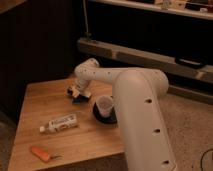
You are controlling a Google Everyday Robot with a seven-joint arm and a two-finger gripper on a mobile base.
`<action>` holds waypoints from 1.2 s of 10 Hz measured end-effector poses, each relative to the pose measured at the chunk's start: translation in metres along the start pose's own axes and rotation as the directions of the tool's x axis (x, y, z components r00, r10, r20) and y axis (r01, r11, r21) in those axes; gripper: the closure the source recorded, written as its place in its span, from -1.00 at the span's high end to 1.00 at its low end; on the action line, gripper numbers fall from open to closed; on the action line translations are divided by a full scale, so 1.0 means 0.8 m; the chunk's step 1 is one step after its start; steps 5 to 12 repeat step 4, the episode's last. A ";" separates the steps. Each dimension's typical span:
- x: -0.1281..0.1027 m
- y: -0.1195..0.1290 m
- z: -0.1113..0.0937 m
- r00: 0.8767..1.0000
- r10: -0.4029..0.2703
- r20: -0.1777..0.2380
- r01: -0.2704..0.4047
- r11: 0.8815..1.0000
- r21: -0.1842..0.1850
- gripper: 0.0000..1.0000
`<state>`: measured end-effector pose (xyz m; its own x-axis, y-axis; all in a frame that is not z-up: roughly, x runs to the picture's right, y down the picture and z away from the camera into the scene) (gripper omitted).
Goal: Place the eraser on the white sponge
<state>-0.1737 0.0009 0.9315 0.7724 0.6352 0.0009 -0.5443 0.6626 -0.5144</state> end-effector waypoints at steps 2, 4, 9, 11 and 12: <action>0.001 -0.002 0.000 1.000 0.001 -0.001 -0.001 1.000 0.002 0.60; 0.001 -0.001 0.000 1.000 0.001 -0.001 -0.001 1.000 0.001 0.60; 0.001 -0.001 0.000 1.000 0.001 -0.001 -0.001 1.000 0.001 0.60; 0.001 -0.001 0.000 1.000 0.001 -0.001 -0.001 1.000 0.001 0.60; 0.001 -0.001 0.000 1.000 0.001 -0.001 -0.001 1.000 0.001 0.60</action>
